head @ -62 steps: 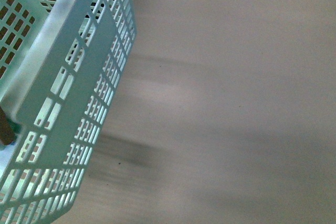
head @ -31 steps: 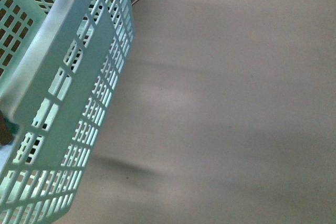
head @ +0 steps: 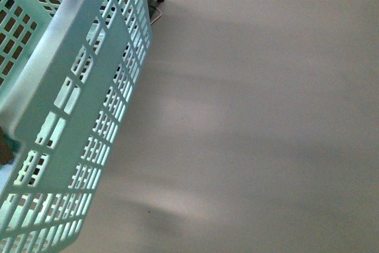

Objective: Pick lemon and mango into basket

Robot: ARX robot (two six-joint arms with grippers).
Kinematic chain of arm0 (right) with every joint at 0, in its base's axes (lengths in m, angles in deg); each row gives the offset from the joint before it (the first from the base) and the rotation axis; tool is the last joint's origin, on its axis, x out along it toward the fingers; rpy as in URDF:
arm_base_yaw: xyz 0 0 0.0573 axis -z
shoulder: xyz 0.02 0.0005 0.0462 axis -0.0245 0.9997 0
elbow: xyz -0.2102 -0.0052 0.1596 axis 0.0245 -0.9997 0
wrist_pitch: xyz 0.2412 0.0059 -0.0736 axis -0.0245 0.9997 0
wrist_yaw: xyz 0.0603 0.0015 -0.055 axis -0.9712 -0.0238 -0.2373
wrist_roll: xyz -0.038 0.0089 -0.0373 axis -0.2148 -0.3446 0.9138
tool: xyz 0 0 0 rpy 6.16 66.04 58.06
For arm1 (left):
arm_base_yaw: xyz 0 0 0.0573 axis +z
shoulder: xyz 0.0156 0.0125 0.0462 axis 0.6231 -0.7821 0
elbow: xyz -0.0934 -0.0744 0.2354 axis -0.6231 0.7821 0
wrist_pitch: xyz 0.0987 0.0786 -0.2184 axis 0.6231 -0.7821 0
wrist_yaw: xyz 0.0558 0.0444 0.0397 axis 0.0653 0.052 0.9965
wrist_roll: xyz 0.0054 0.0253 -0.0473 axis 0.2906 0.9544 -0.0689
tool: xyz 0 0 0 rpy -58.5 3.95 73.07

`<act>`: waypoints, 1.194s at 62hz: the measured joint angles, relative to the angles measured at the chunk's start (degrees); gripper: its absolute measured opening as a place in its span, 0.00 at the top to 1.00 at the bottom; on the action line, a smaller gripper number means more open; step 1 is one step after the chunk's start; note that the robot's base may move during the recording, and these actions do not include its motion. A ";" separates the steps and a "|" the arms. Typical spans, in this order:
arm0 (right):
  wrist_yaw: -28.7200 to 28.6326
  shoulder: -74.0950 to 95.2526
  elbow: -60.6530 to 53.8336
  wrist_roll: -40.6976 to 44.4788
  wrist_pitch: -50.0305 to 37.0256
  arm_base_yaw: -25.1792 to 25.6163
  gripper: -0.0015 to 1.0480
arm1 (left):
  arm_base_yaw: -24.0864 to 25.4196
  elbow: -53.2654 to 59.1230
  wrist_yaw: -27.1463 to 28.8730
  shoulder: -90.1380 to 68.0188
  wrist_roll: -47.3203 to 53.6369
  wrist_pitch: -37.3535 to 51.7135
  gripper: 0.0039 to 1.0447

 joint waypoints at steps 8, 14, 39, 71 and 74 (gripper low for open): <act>0.00 0.00 0.00 0.00 0.00 0.00 0.08 | 0.00 0.00 0.00 0.00 0.00 0.00 0.96; 0.00 -0.02 0.00 0.02 0.00 0.00 0.08 | 0.00 0.00 0.02 0.00 0.00 0.00 0.96; 0.00 0.00 0.00 0.02 0.00 0.00 0.08 | 0.00 0.00 0.00 0.00 -0.02 0.00 0.96; 0.04 0.00 0.00 0.00 -0.02 0.00 0.08 | 0.00 -0.09 0.00 0.02 0.00 0.00 0.96; -0.02 0.00 0.00 -0.02 0.00 0.00 0.08 | 0.00 -0.09 0.00 0.02 0.00 0.00 0.96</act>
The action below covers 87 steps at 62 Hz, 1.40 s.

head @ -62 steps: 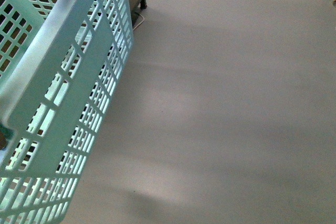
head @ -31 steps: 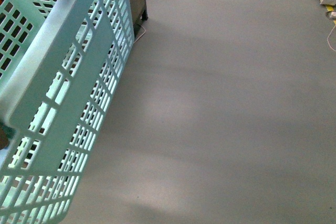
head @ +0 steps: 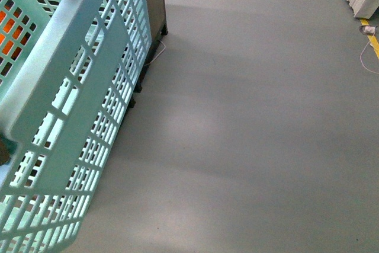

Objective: Pick lemon and mango into basket

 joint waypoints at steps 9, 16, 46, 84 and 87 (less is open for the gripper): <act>0.07 0.00 0.00 0.02 -0.02 0.00 0.08 | 0.00 0.00 0.00 0.00 0.00 0.00 0.96; 0.04 0.00 0.00 0.02 -0.02 0.00 0.08 | 0.00 0.00 0.00 0.00 0.00 0.00 0.96; 0.20 -0.04 0.00 0.02 -0.02 -0.02 0.08 | -0.07 -0.02 0.00 0.09 -0.24 0.00 0.96; 0.11 -0.02 0.00 0.04 0.02 -0.02 0.08 | -0.02 -0.02 0.00 0.04 -0.24 -0.02 0.96; 0.02 -0.02 0.00 0.02 0.00 -0.02 0.08 | -0.02 -0.02 0.04 0.02 -0.22 -0.02 0.96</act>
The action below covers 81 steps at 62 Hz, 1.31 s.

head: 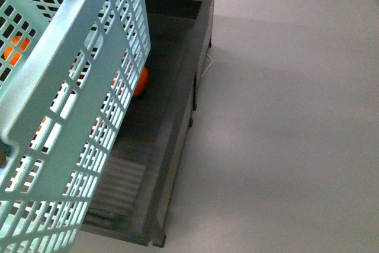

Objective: Pick lemon and mango into basket

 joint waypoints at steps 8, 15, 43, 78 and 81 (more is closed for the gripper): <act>0.17 0.00 0.00 0.00 0.00 0.00 0.08 | 0.02 -0.02 -0.02 0.00 0.02 0.00 0.96; 0.02 0.00 0.00 0.00 0.00 0.00 0.08 | 0.02 -0.02 -0.07 0.00 0.00 0.00 0.96; 0.02 0.00 0.00 0.00 0.02 0.00 0.08 | 0.02 -0.02 -0.07 0.02 -0.02 0.00 0.96; 0.13 0.02 0.00 0.02 0.02 0.00 0.08 | 0.02 -0.04 -0.07 0.07 0.00 0.00 0.96; 0.13 0.02 0.00 0.00 0.02 0.00 0.08 | 0.02 -0.04 -0.07 0.07 0.00 0.00 0.96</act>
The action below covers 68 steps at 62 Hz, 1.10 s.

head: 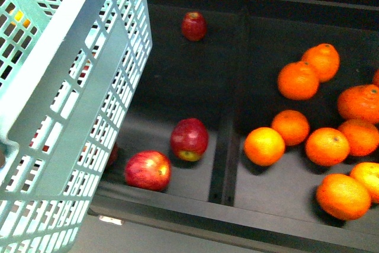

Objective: Pick lemon and mango into basket

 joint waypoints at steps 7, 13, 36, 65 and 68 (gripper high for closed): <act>-0.04 0.02 0.00 0.00 0.00 0.00 0.08 | 0.00 0.00 0.04 0.00 0.00 0.00 0.96; -0.13 0.02 0.00 0.00 -0.02 0.00 0.08 | 0.00 0.00 0.02 0.00 -0.02 0.02 0.96; -0.22 0.00 0.00 0.00 0.00 0.00 0.08 | 0.04 0.00 0.11 0.00 0.04 0.00 0.96; -0.11 0.00 0.00 0.00 -0.04 0.00 0.08 | 0.04 0.00 0.00 -0.07 0.00 0.00 0.96; 0.00 0.02 0.00 0.00 -0.02 0.00 0.08 | 0.04 0.00 0.02 0.00 0.00 0.00 0.96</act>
